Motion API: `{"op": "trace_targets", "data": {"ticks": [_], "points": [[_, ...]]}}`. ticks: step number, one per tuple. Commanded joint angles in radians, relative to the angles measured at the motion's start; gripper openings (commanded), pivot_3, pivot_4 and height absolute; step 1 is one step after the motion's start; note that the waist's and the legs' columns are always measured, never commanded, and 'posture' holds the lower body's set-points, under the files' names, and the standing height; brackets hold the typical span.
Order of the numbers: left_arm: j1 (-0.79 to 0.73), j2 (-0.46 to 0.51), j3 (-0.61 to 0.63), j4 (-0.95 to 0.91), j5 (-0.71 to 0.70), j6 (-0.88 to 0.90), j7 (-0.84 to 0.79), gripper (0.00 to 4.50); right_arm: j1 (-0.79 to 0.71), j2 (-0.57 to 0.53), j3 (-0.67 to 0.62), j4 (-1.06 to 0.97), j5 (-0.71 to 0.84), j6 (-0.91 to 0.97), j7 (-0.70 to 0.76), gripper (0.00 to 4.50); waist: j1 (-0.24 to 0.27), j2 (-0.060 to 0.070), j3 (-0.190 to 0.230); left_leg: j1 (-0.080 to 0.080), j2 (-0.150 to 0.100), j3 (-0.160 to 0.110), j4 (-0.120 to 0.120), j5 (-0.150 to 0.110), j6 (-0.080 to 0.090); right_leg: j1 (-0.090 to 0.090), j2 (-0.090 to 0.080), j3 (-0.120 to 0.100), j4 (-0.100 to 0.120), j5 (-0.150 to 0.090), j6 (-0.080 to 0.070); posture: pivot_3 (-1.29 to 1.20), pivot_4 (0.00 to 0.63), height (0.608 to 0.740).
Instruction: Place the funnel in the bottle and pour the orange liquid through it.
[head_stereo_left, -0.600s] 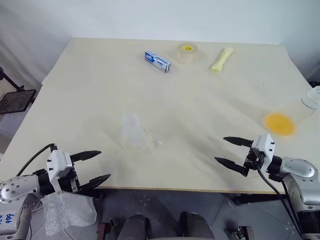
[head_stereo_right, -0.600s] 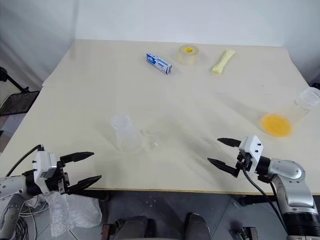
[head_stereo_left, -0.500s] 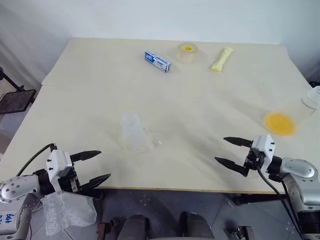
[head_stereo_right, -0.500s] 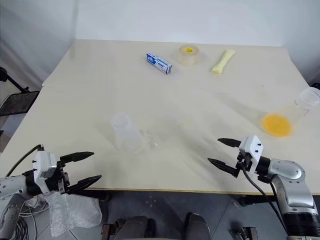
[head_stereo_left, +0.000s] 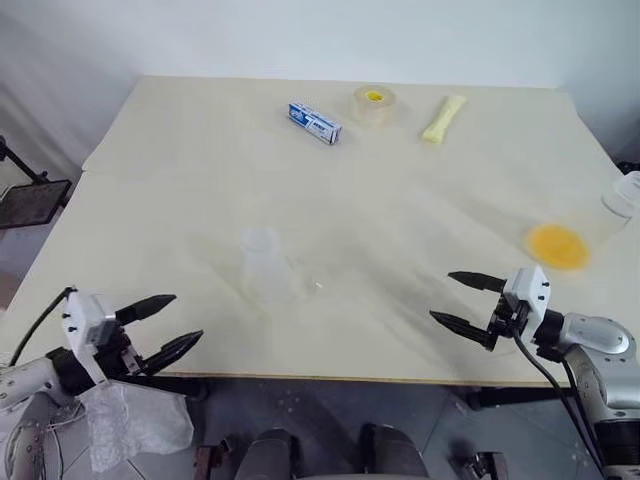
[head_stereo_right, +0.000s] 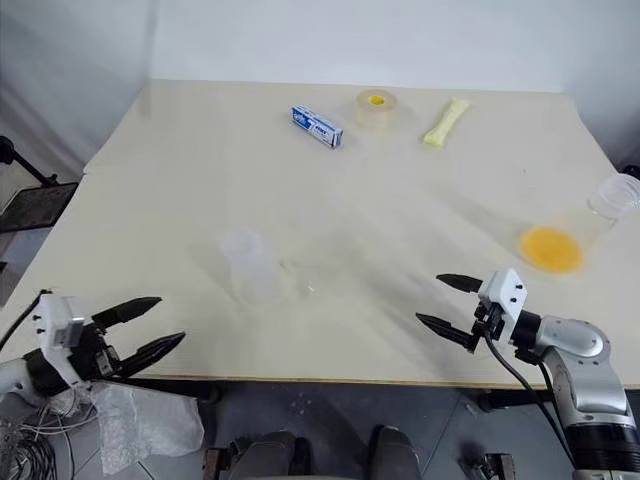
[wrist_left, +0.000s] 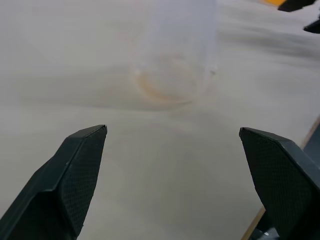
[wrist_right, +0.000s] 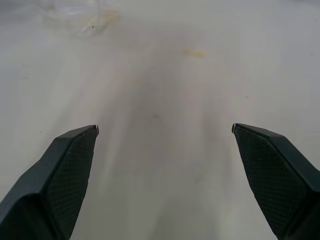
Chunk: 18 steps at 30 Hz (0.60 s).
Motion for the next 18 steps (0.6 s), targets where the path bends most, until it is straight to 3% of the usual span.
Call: {"op": "trace_targets", "data": {"ticks": [1, 8, 18], "points": [[-0.022, 0.004, 0.003, -0.056, -0.037, -0.001, -0.013, 4.50, -0.022, -0.007, -0.018, -0.006, 0.021, 0.008, 0.011, 4.48, 0.001, 0.000, 0.000, 0.000, 0.000, 0.000, 0.000, 0.000, 0.000, 0.000, 0.000, 0.000, 0.000, 0.000, 0.000, 0.00, 0.150, 0.740], [-0.211, 0.030, -0.107, -0.003, -0.001, 0.003, -0.027, 4.50, -0.039, 0.007, -0.010, -0.012, 0.017, 0.018, 0.008, 4.48, -0.001, 0.000, 0.000, 0.000, 0.000, 0.000, 0.000, 0.000, 0.000, 0.000, 0.000, 0.000, 0.001, 0.000, 0.000, 0.00, 0.150, 0.740], [-0.476, -0.015, -0.256, 0.187, 0.077, -0.092, -0.069, 4.50, -0.021, 0.021, -0.013, -0.051, 0.024, 0.021, -0.012, 4.48, 0.000, 0.000, 0.000, 0.000, -0.001, 0.000, 0.000, 0.000, 0.000, 0.000, 0.000, -0.001, 0.002, 0.000, 0.000, 0.00, 0.150, 0.740]]}}
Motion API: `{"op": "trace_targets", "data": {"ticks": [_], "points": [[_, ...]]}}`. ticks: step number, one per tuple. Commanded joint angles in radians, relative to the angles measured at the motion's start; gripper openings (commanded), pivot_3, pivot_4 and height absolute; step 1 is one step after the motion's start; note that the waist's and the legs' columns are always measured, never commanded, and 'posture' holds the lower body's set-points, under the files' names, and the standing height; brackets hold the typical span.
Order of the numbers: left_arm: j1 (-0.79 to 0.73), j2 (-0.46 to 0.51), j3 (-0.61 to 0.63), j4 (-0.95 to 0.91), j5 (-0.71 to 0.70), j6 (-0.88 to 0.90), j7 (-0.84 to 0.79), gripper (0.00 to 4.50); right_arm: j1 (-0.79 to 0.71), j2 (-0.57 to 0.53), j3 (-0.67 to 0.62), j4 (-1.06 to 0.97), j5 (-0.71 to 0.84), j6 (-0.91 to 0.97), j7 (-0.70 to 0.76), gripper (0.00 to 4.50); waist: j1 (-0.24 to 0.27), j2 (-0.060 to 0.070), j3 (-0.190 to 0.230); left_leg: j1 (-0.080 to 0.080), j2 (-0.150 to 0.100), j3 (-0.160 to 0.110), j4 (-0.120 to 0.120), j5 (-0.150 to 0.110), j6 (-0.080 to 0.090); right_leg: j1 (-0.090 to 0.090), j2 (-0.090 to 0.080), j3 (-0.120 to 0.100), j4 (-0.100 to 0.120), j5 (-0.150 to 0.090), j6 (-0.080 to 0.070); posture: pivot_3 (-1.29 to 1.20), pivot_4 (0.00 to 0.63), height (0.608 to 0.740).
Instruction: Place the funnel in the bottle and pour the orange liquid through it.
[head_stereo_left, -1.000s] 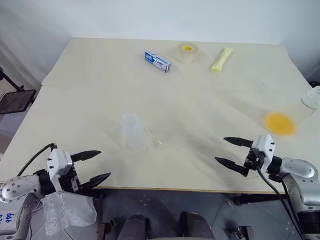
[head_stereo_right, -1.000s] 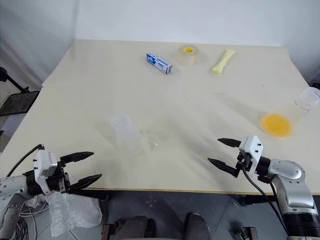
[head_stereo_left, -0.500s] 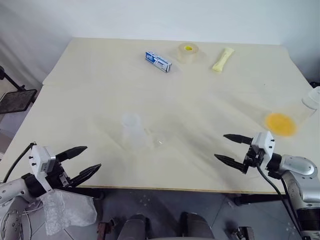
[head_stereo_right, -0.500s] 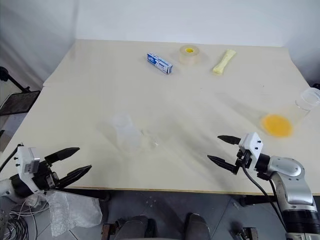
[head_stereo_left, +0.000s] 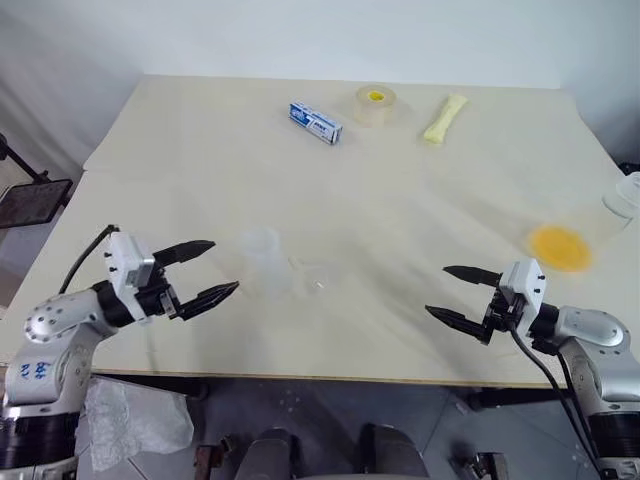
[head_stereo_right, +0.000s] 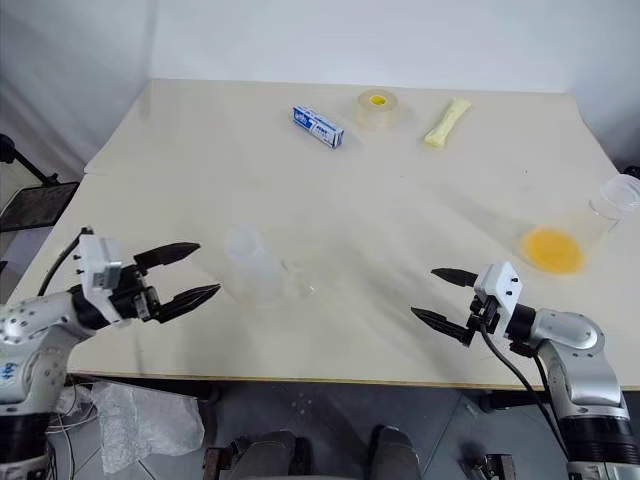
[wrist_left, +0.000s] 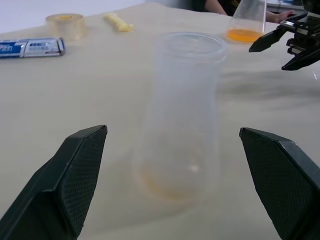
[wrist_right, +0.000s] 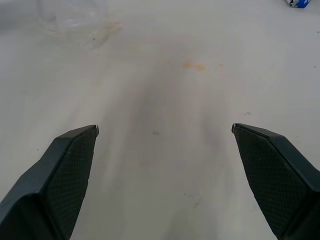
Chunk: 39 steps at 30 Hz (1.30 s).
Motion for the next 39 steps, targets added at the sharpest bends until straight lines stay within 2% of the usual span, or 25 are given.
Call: {"op": "trace_targets", "data": {"ticks": [1, 7, 17, 20, 25, 30, 36, 39], "points": [[-0.051, -0.011, -0.029, 0.030, 0.017, -0.035, -0.022, 4.50, 0.005, 0.007, -0.021, -0.044, 0.024, -0.001, -0.008, 4.48, 0.000, 0.000, 0.000, 0.000, 0.000, 0.000, 0.000, 0.000, 0.000, 0.000, 0.000, 0.000, 0.000, 0.000, 0.000, 0.00, 0.150, 0.740], [-0.169, -0.042, -0.110, 0.093, 0.041, -0.052, -0.059, 4.50, 0.001, 0.017, -0.023, -0.050, 0.024, -0.002, -0.023, 4.48, 0.001, 0.000, 0.000, 0.000, 0.000, 0.000, 0.000, 0.000, 0.000, 0.000, 0.000, 0.000, 0.001, 0.000, 0.000, 0.00, 0.150, 0.740], [-0.282, -0.084, -0.168, 0.205, 0.095, -0.080, -0.078, 4.50, -0.003, 0.034, -0.026, -0.053, 0.017, -0.010, -0.050, 4.48, -0.001, 0.000, 0.000, 0.000, -0.001, 0.000, 0.001, 0.000, 0.000, 0.000, 0.000, -0.001, 0.002, 0.000, 0.000, 0.00, 0.150, 0.740], [-0.294, -0.098, -0.168, 0.206, 0.108, -0.060, -0.036, 3.91, 0.001, 0.040, -0.033, -0.063, 0.021, -0.008, -0.067, 4.50, 0.000, 0.000, 0.000, 0.000, -0.002, 0.000, 0.001, 0.000, 0.000, 0.000, 0.000, -0.001, 0.002, 0.000, 0.000, 0.00, 0.150, 0.740], [-0.316, -0.107, -0.167, 0.221, 0.108, -0.053, -0.026, 2.34, 0.016, 0.038, -0.039, -0.078, 0.024, -0.008, -0.081, 4.50, 0.001, 0.000, 0.000, 0.000, -0.001, -0.001, 0.003, 0.000, 0.000, 0.000, 0.000, -0.001, 0.003, 0.000, 0.000, 0.00, 0.150, 0.740], [-0.392, -0.098, -0.142, 0.268, 0.080, -0.033, -0.040, 2.27, 0.025, 0.039, -0.047, -0.085, 0.029, -0.013, -0.094, 4.50, 0.003, 0.000, 0.000, -0.001, -0.001, -0.002, 0.004, 0.000, 0.000, 0.000, 0.000, -0.001, 0.003, 0.000, 0.000, 0.00, 0.150, 0.740], [-0.574, -0.089, -0.138, 0.396, 0.082, -0.037, -0.102, 2.27, 0.034, 0.038, -0.056, -0.104, 0.040, -0.008, -0.108, 4.50, 0.001, 0.000, 0.000, -0.005, -0.003, -0.004, 0.007, 0.000, 0.000, 0.000, 0.000, -0.005, 0.004, 0.000, 0.000, 0.00, 0.150, 0.740], [-0.708, -0.120, -0.169, 0.521, 0.115, -0.071, -0.139, 2.27, 0.047, 0.037, -0.065, -0.122, 0.054, -0.003, -0.109, 4.50, 0.003, 0.000, 0.000, -0.005, -0.004, -0.004, 0.008, 0.000, 0.000, 0.000, 0.000, -0.006, 0.004, 0.000, 0.000, 0.00, 0.150, 0.740]]}}
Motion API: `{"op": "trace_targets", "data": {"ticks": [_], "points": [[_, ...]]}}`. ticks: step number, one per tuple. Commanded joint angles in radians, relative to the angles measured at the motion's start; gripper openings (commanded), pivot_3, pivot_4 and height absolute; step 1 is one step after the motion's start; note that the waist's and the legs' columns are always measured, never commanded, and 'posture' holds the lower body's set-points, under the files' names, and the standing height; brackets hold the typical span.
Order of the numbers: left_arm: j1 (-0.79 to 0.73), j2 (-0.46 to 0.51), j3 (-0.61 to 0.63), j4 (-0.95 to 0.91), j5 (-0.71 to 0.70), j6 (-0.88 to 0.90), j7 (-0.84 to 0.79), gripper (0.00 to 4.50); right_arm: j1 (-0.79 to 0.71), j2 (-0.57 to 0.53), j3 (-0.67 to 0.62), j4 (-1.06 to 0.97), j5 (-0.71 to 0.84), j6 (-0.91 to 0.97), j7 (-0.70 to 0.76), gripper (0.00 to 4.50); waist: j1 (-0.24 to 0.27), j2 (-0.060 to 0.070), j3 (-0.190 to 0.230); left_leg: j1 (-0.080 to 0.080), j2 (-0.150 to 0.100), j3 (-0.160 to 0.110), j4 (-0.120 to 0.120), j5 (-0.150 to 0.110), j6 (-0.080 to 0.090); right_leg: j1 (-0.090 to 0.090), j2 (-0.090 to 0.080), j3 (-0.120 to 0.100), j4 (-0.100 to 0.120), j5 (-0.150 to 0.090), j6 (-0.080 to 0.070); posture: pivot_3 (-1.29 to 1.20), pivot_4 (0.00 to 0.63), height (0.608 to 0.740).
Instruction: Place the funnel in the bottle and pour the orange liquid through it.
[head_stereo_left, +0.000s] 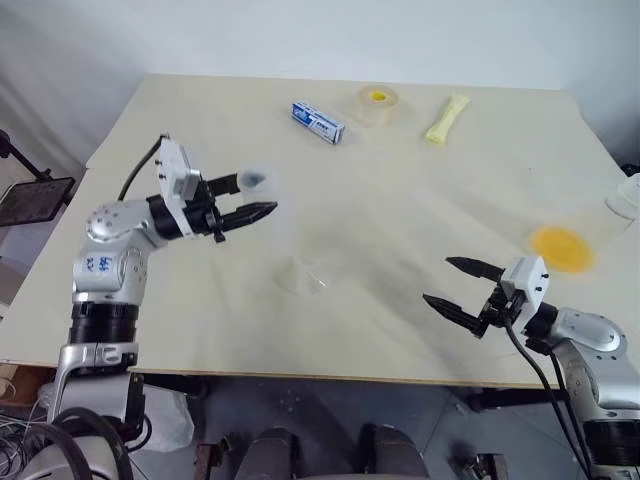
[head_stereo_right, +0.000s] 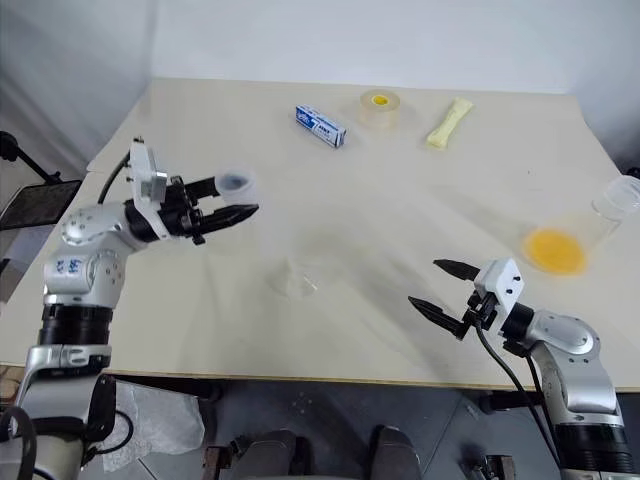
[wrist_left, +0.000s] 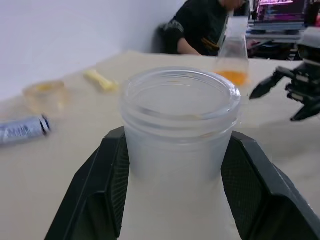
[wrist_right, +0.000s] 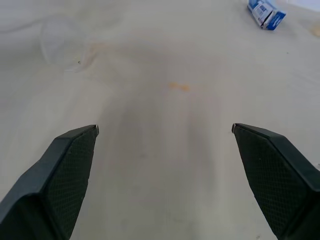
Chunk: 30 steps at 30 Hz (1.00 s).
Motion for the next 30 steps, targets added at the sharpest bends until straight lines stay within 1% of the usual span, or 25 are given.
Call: {"op": "trace_targets", "data": {"ticks": [1, 3, 5, 8, 13, 20, 24, 30], "points": [[-0.144, -0.041, -0.019, 0.134, 0.024, -0.065, -0.058, 2.27, 0.017, 0.000, -0.042, -0.052, 0.037, 0.001, -0.003, 4.50, 0.003, 0.000, 0.000, -0.001, 0.000, 0.000, 0.001, 0.000, 0.000, 0.000, 0.000, -0.001, 0.000, 0.000, 0.000, 0.00, 0.150, 0.740], [-0.254, -0.122, -0.050, 0.266, 0.051, -0.123, -0.091, 2.27, 0.036, -0.001, -0.050, -0.078, 0.048, 0.008, -0.005, 4.50, 0.008, -0.001, 0.000, -0.008, 0.000, 0.000, 0.006, 0.000, 0.000, -0.001, 0.000, -0.006, 0.000, 0.000, 0.000, 0.00, 0.150, 0.740], [-0.336, -0.210, -0.076, 0.388, 0.085, -0.187, -0.108, 2.27, 0.048, 0.002, -0.057, -0.095, 0.047, 0.005, -0.018, 4.50, 0.018, -0.001, 0.000, -0.009, -0.002, 0.000, 0.008, 0.000, 0.000, -0.001, 0.000, -0.006, 0.000, 0.001, 0.001, 0.00, 0.150, 0.740], [-0.399, -0.290, -0.097, 0.508, 0.123, -0.243, -0.125, 2.27, 0.066, 0.006, -0.064, -0.119, 0.047, 0.003, -0.036, 4.50, 0.020, -0.001, 0.001, -0.010, -0.002, 0.001, 0.007, 0.000, 0.001, -0.001, -0.001, -0.006, -0.002, 0.001, 0.002, 0.00, 0.150, 0.740], [-0.462, -0.414, -0.123, 0.653, 0.180, -0.306, -0.131, 2.27, 0.131, 0.010, -0.099, -0.182, 0.053, 0.003, -0.078, 4.50, 0.009, -0.002, 0.001, -0.010, -0.002, 0.003, 0.005, -0.001, 0.001, -0.002, 0.000, -0.007, -0.002, 0.001, 0.002, 0.00, 0.150, 0.740], [-0.503, -0.512, -0.118, 0.799, 0.262, -0.401, -0.038, 2.27, 0.234, 0.015, -0.165, -0.253, 0.064, 0.008, -0.126, 4.50, 0.004, -0.003, 0.002, -0.009, -0.002, 0.003, 0.005, -0.001, 0.001, -0.002, 0.000, -0.006, -0.002, 0.001, 0.002, 0.00, 0.150, 0.740], [-0.503, -0.547, -0.126, 0.836, 0.299, -0.420, -0.012, 2.27, 0.266, 0.026, -0.169, -0.287, 0.066, 0.011, -0.148, 4.50, 0.005, -0.003, 0.002, -0.010, -0.002, 0.003, 0.006, -0.001, 0.002, -0.002, 0.000, -0.006, -0.002, 0.001, 0.002, 0.00, 0.150, 0.740], [-0.486, -0.576, -0.121, 0.863, 0.338, -0.436, 0.018, 2.27, 0.273, 0.034, -0.162, -0.300, 0.059, 0.010, -0.168, 4.50, 0.005, -0.003, 0.002, -0.009, -0.002, 0.003, 0.006, -0.001, 0.002, -0.002, 0.000, -0.006, -0.002, 0.001, 0.002, 0.00, 0.150, 0.740]]}}
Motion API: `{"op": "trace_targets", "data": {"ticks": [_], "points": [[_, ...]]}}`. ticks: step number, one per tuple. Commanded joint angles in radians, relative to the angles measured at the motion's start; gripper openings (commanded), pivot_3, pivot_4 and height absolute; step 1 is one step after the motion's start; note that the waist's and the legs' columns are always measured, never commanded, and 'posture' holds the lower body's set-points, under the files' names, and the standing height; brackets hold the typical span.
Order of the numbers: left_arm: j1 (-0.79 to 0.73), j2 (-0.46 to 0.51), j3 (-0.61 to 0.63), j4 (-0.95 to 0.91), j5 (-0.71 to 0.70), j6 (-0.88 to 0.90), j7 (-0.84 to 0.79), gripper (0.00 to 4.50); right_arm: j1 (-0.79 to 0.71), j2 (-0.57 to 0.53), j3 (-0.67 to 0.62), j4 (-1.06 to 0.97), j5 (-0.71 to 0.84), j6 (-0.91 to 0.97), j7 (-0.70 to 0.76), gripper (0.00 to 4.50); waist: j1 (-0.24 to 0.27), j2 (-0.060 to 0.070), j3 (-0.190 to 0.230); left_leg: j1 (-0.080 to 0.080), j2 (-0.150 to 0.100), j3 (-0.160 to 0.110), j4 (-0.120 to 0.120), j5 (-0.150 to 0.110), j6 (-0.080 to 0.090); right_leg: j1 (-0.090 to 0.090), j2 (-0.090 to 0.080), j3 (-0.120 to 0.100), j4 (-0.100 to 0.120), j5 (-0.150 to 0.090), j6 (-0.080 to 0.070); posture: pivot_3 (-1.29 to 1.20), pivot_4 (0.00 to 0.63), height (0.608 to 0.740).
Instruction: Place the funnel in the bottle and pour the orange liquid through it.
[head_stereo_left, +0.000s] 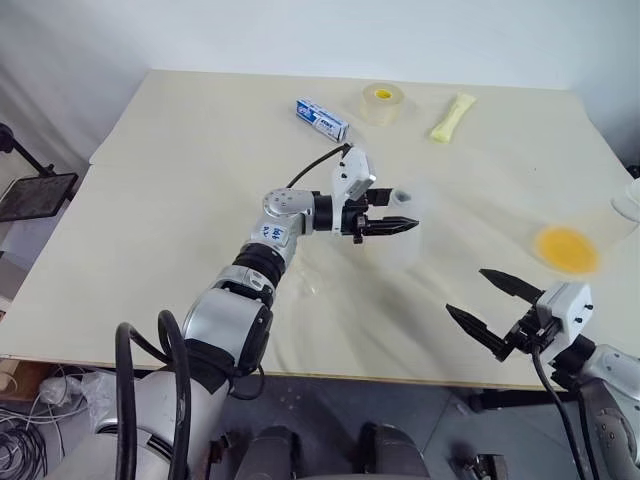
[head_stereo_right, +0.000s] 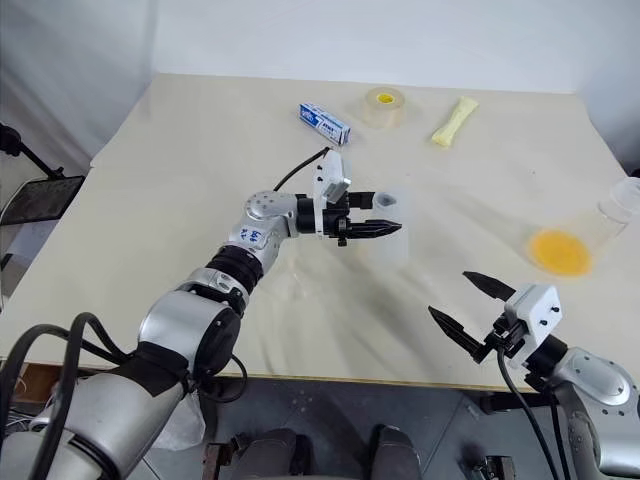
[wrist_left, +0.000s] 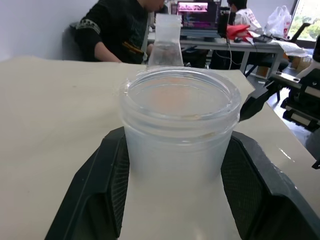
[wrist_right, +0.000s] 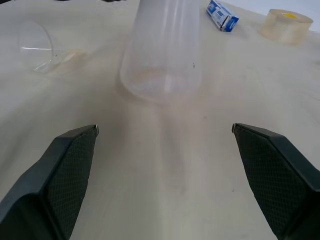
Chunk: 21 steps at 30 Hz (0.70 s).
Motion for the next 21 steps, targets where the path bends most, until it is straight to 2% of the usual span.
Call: {"op": "trace_targets", "data": {"ticks": [1, 7, 12, 21], "points": [[-0.015, -0.015, 0.003, 0.002, 0.020, -0.021, 0.021, 2.62, -0.001, 0.004, -0.025, -0.033, 0.011, -0.007, -0.013, 4.50, 0.001, 0.000, 0.000, 0.000, 0.000, 0.000, 0.000, 0.000, 0.000, 0.000, 0.000, 0.000, 0.000, 0.000, 0.000, 0.00, 0.150, 0.740], [-0.006, -0.006, 0.007, 0.001, 0.037, -0.007, -0.002, 4.46, -0.018, -0.001, -0.019, -0.019, 0.010, -0.007, -0.014, 4.50, 0.000, 0.000, 0.000, 0.000, 0.000, 0.000, 0.000, 0.000, 0.000, 0.000, 0.000, 0.000, 0.000, 0.000, 0.000, 0.00, 0.150, 0.740], [-0.005, 0.013, 0.012, -0.016, 0.033, 0.008, -0.033, 4.49, -0.043, -0.007, -0.013, -0.003, 0.008, -0.003, -0.004, 4.50, 0.000, 0.000, 0.000, 0.000, 0.000, 0.000, 0.000, 0.000, 0.000, 0.000, 0.000, 0.000, 0.000, 0.000, 0.000, 0.00, 0.150, 0.740], [-0.012, 0.031, 0.027, -0.005, 0.038, 0.016, 0.028, 4.49, -0.081, -0.014, -0.005, 0.023, -0.001, 0.003, 0.012, 4.50, 0.000, 0.000, 0.000, 0.000, 0.000, 0.000, 0.000, 0.000, 0.000, 0.000, 0.000, 0.000, 0.001, 0.000, 0.000, 0.00, 0.150, 0.740]]}}
